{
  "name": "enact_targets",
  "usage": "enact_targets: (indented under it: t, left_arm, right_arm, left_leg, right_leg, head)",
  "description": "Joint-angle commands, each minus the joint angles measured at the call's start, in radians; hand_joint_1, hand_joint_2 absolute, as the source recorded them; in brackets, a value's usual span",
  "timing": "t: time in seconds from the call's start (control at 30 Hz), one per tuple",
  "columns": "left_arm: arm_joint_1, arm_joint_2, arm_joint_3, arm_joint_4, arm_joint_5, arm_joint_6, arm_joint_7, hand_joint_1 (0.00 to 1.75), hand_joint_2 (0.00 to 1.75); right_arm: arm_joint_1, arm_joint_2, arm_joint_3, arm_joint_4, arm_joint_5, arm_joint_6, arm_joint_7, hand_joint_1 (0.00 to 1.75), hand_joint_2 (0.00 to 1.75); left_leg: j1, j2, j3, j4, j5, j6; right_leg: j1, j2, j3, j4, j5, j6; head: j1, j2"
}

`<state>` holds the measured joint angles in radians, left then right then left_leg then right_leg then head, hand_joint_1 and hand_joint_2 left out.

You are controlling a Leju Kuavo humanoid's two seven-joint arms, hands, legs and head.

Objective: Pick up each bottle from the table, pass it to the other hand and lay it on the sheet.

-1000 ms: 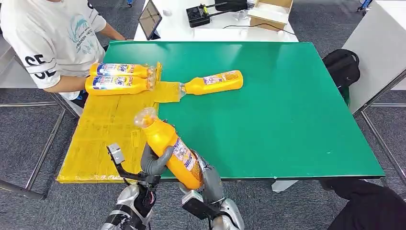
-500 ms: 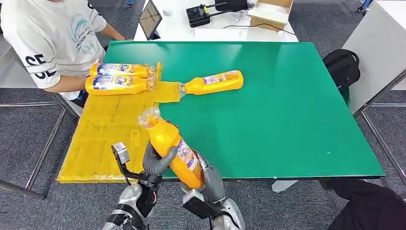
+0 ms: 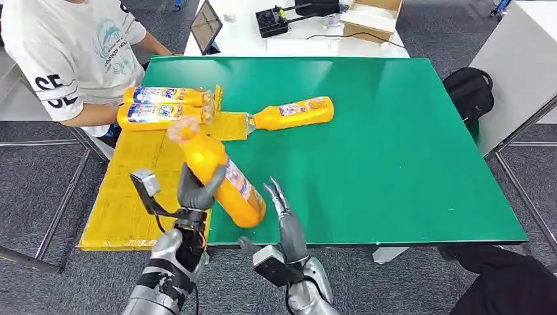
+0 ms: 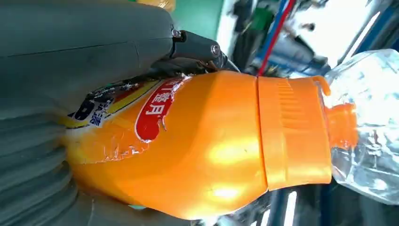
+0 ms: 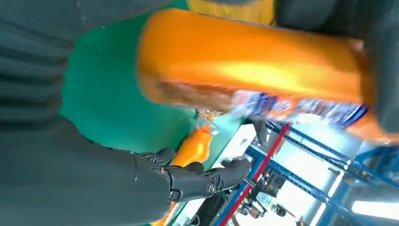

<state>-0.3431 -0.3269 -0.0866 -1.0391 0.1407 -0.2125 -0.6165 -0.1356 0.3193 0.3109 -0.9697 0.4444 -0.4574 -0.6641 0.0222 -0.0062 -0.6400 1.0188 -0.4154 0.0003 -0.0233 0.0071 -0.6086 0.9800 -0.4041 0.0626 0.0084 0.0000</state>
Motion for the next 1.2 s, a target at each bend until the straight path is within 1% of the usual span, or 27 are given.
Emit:
enact_targets:
  t: [0.03, 0.07, 0.1, 0.13, 0.17, 0.2, 0.23, 0.27, 0.4, 0.43, 0.47, 0.5, 0.53, 0.57, 0.6, 0.7, 0.73, 0.77, 0.8, 0.87, 0.93, 1.0, 1.03, 1.07, 1.1, 1.17, 1.2]
  left_arm:
    - [-0.078, 0.019, 0.091, -0.009, 0.002, 0.061, -0.009, 1.75, 1.75]
    - [-0.082, 0.026, 0.093, -0.022, -0.036, 0.113, -0.029, 1.75, 1.75]
    - [-0.082, 0.032, 0.093, -0.036, -0.110, 0.210, -0.062, 1.75, 1.75]
    - [-0.083, 0.049, 0.082, -0.060, -0.235, 0.353, -0.082, 1.75, 1.75]
    - [-0.089, 0.081, 0.052, -0.065, -0.412, 0.544, -0.082, 1.75, 1.75]
    - [-0.113, 0.107, 0.023, 0.014, -0.658, 0.817, -0.082, 1.75, 1.75]
    - [-0.138, 0.114, 0.025, 0.084, -0.739, 0.880, -0.064, 1.75, 1.75]
    - [-0.153, 0.113, 0.034, 0.121, -0.740, 0.887, -0.075, 1.75, 1.75]
    - [-0.153, 0.113, 0.034, 0.121, -0.740, 0.887, -0.075, 1.75, 1.75]
    - [-0.163, 0.073, 0.170, 0.142, -1.033, 0.911, -0.055, 1.75, 1.75]
    - [-0.189, 0.045, 0.266, 0.188, -1.200, 0.911, -0.033, 1.75, 1.75]
    - [-0.189, 0.030, 0.356, 0.131, -1.470, 0.911, -0.004, 1.75, 1.75]
    - [-0.212, 0.035, 0.372, 0.172, -1.552, 0.911, 0.034, 1.75, 1.75]
    - [-0.217, 0.058, 0.355, 0.158, -1.653, 0.911, 0.103, 1.75, 1.75]
    - [-0.221, 0.072, 0.330, 0.171, -1.686, 0.911, 0.135, 1.75, 1.75]
    - [-0.221, 0.072, 0.330, 0.171, -1.686, 0.911, 0.135, 1.75, 1.75]
    - [-0.241, 0.161, 0.178, 0.218, -1.712, 0.911, 0.309, 1.75, 1.75]
    - [-0.249, 0.184, 0.128, 0.235, -1.712, 0.911, 0.346, 1.75, 1.75]
    - [-0.298, 0.237, 0.024, 0.348, -1.712, 0.911, 0.452, 1.75, 1.75]
    - [-0.343, 0.286, -0.053, 0.455, -1.673, 0.911, 0.506, 1.75, 1.75]
    - [-0.392, 0.278, -0.001, 0.600, -1.701, 0.911, 0.495, 1.75, 1.75]
    - [-0.399, 0.293, -0.051, 0.669, -1.707, 0.911, 0.523, 1.75, 1.75]
    - [-0.414, 0.280, -0.025, 0.720, -1.685, 0.911, 0.515, 1.75, 1.75]
    - [-0.417, 0.277, -0.012, 0.741, -1.685, 0.911, 0.512, 1.75, 1.75]
    - [-0.417, 0.273, 0.011, 0.756, -1.666, 0.911, 0.500, 1.75, 1.75]
    - [-0.417, 0.268, 0.036, 0.776, -1.647, 0.880, 0.495, 1.75, 1.75]
    - [-0.417, 0.267, 0.049, 0.779, -1.637, 0.864, 0.488, 1.75, 1.75]
  right_arm:
    - [-0.026, -0.001, -0.031, -0.018, -0.040, -0.007, -0.034, 0.00, 0.00]
    - [-0.025, -0.003, -0.026, -0.028, -0.052, -0.010, -0.034, 0.00, 0.00]
    - [-0.024, -0.007, -0.015, -0.044, -0.068, -0.009, -0.034, 0.00, 0.00]
    - [-0.023, -0.009, -0.001, -0.061, -0.079, -0.023, -0.034, 0.00, 0.00]
    - [-0.017, -0.013, 0.020, -0.100, -0.098, -0.035, -0.034, 0.00, 0.00]
    - [-0.007, -0.020, 0.046, -0.136, -0.112, -0.062, -0.034, 0.00, 0.00]
    - [0.001, -0.024, 0.063, -0.173, -0.132, -0.079, -0.034, 0.00, 0.00]
    - [0.004, -0.023, 0.066, -0.174, -0.131, -0.082, -0.034, 0.00, 0.00]
    - [0.004, -0.023, 0.066, -0.174, -0.131, -0.082, -0.034, 0.00, 0.00]
    - [0.011, -0.036, 0.095, -0.223, -0.150, -0.114, -0.034, 0.00, 0.00]
    - [0.012, -0.047, 0.121, -0.257, -0.175, -0.129, -0.034, 0.00, 0.00]
    - [0.013, -0.056, 0.150, -0.295, -0.180, -0.156, -0.034, 0.00, 0.00]
    - [0.014, -0.058, 0.165, -0.317, -0.185, -0.161, -0.034, 0.00, 0.00]
    - [0.015, -0.060, 0.179, -0.342, -0.187, -0.166, -0.034, 0.00, 0.00]
    - [0.016, -0.061, 0.184, -0.348, -0.181, -0.173, -0.034, 0.00, 0.00]
    - [0.016, -0.061, 0.184, -0.348, -0.181, -0.173, -0.034, 0.00, 0.00]
    - [0.014, -0.066, 0.207, -0.367, -0.182, -0.181, -0.034, 0.00, 0.00]
    - [0.014, -0.067, 0.212, -0.370, -0.183, -0.188, -0.034, 0.00, 0.00]
    - [0.010, -0.070, 0.228, -0.377, -0.189, -0.187, -0.034, 0.00, 0.00]
    - [0.006, -0.068, 0.242, -0.377, -0.200, -0.186, -0.034, 0.00, 0.00]
    - [0.004, -0.064, 0.242, -0.382, -0.216, -0.188, -0.034, 0.00, 0.00]
    - [0.005, -0.061, 0.234, -0.382, -0.223, -0.173, -0.034, 0.00, 0.00]
    - [0.006, -0.065, 0.237, -0.383, -0.224, -0.178, -0.034, 0.00, 0.00]
    - [0.007, -0.065, 0.234, -0.385, -0.227, -0.176, -0.034, 0.00, 0.00]
    - [0.008, -0.066, 0.234, -0.384, -0.229, -0.178, -0.034, 0.00, 0.00]
    - [0.008, -0.063, 0.226, -0.371, -0.236, -0.167, -0.034, 0.00, 0.00]
    - [0.009, -0.061, 0.223, -0.364, -0.237, -0.161, -0.034, 0.00, 0.00]
  left_leg:
    - [0.000, 0.001, 0.002, 0.000, -0.001, 0.001]
    - [0.000, 0.001, 0.006, 0.000, -0.003, 0.001]
    - [0.000, 0.002, 0.003, 0.000, -0.002, 0.001]
    - [0.000, 0.002, 0.006, 0.000, -0.003, 0.001]
    - [0.000, 0.002, 0.005, 0.000, -0.003, 0.001]
    - [0.000, 0.002, 0.002, 0.000, -0.001, 0.001]
    - [0.000, 0.003, 0.004, 0.000, -0.002, 0.001]
    - [0.000, 0.001, 0.003, -0.001, -0.001, 0.001]
    - [0.000, 0.000, 0.003, -0.001, 0.000, 0.001]
    - [0.000, 0.000, 0.004, -0.001, -0.001, 0.001]
    - [0.000, 0.000, 0.003, -0.001, -0.001, 0.001]
    - [0.000, 0.001, 0.005, 0.000, -0.002, 0.001]
    - [0.000, 0.004, 0.003, 0.000, -0.002, 0.001]
    - [0.000, 0.005, 0.004, 0.001, -0.002, 0.001]
    - [0.000, 0.003, 0.002, 0.000, -0.001, 0.001]
    - [0.000, 0.001, 0.003, -0.001, -0.001, 0.000]
    - [0.000, 0.001, 0.005, -0.001, -0.001, 0.000]
    - [0.000, 0.001, 0.005, -0.001, -0.001, 0.000]
    - [0.000, 0.001, 0.006, -0.001, -0.002, 0.000]
    - [0.000, -0.001, 0.006, -0.001, -0.001, 0.000]
    - [0.000, 0.000, 0.003, -0.001, 0.000, 0.000]
    - [0.001, -0.001, 0.003, -0.001, 0.000, 0.000]
    - [0.001, -0.001, 0.006, -0.001, -0.001, 0.001]
    - [0.001, -0.001, 0.004, -0.001, 0.000, 0.000]
    - [0.001, 0.000, 0.007, -0.001, -0.001, 0.000]
    - [0.001, 0.002, 0.004, -0.001, 0.000, 0.000]
    - [0.001, 0.002, 0.006, -0.001, -0.001, 0.000]
  right_leg:
    - [0.001, 0.000, 0.002, 0.000, -0.001, -0.002]
    - [0.001, 0.000, 0.005, 0.000, -0.002, -0.004]
    - [0.000, 0.001, 0.003, 0.000, -0.001, -0.003]
    - [0.001, 0.001, 0.005, 0.000, -0.002, -0.004]
    - [0.001, 0.001, 0.004, 0.001, -0.002, -0.003]
    - [0.001, 0.001, 0.001, 0.000, -0.001, -0.002]
    - [0.001, 0.001, 0.003, 0.001, -0.002, -0.004]
    - [0.000, 0.000, 0.003, 0.000, -0.001, -0.003]
    - [0.000, -0.001, 0.002, -0.001, -0.001, -0.002]
    - [0.001, -0.001, 0.004, -0.001, -0.001, -0.002]
    - [0.000, 0.000, 0.003, 0.000, -0.001, -0.002]
    - [0.000, 0.001, 0.004, 0.000, -0.001, -0.003]
    - [0.001, 0.003, 0.002, 0.000, -0.001, -0.002]
    - [0.001, 0.003, 0.003, 0.000, -0.001, -0.003]
    - [0.000, 0.001, 0.001, 0.001, -0.001, -0.002]
    - [0.000, 0.000, 0.002, 0.000, -0.001, -0.003]
    - [0.001, -0.001, 0.004, 0.000, -0.002, -0.003]
    - [0.001, 0.000, 0.004, 0.000, -0.002, -0.003]
    - [0.001, -0.001, 0.004, 0.000, -0.002, -0.004]
    - [0.001, -0.002, 0.005, 0.001, -0.002, -0.004]
    - [0.001, -0.001, 0.001, 0.000, -0.001, -0.002]
    - [0.001, -0.002, 0.002, 0.000, -0.001, -0.002]
    - [0.002, -0.002, 0.005, 0.000, -0.002, -0.003]
    - [0.001, -0.001, 0.003, 0.000, -0.001, -0.002]
    - [0.001, 0.000, 0.006, 0.000, -0.002, -0.003]
    - [0.000, 0.002, 0.002, 0.001, 0.000, -0.002]
    - [0.000, 0.001, 0.004, 0.001, -0.001, -0.003]
  head:
    - [0.000, 0.000]
    - [0.000, 0.000]
    - [0.000, 0.000]
    - [0.000, 0.000]
    - [0.000, 0.000]
    - [0.000, 0.000]
    - [0.000, 0.000]
    - [0.000, 0.000]
    - [0.000, 0.000]
    - [0.000, 0.000]
    - [0.000, 0.000]
    - [0.000, 0.000]
    - [0.000, 0.000]
    - [0.000, 0.000]
    - [0.000, 0.000]
    - [0.000, 0.000]
    - [0.000, 0.000]
    - [0.000, 0.000]
    - [0.000, 0.000]
    - [0.000, 0.000]
    - [0.000, 0.000]
    - [0.000, 0.000]
    - [0.000, 0.000]
    - [0.000, 0.000]
    - [0.000, 0.000]
    - [0.000, 0.000]
    - [0.000, 0.000]
